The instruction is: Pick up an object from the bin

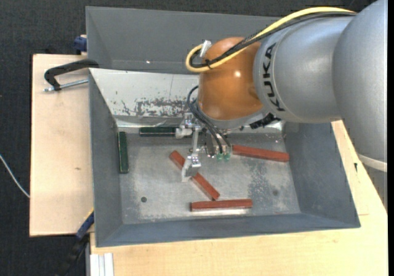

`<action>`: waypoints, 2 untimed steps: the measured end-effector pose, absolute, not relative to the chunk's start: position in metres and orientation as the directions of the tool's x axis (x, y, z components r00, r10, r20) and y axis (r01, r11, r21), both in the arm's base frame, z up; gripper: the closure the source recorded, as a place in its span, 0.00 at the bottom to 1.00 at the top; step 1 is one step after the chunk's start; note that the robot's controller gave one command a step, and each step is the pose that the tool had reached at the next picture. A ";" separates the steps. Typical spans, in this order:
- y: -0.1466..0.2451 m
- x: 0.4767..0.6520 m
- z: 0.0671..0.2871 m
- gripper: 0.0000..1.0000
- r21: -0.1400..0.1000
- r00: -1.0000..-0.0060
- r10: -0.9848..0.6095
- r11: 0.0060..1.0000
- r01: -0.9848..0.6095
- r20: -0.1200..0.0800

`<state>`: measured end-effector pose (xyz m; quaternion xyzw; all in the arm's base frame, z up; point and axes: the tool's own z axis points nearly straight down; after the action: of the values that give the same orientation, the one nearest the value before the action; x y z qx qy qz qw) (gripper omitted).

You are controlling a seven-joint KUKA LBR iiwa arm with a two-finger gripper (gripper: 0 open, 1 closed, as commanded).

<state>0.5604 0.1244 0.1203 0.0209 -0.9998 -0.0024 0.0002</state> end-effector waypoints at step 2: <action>0.106 0.573 0.096 0.00 0.005 -0.987 -0.156 0.988 -0.156 -0.038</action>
Offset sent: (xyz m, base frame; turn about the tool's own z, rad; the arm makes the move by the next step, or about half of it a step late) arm 0.0000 0.0000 0.0000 0.0000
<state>0.5727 0.1064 0.0958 0.0784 -0.9967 -0.0039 -0.0190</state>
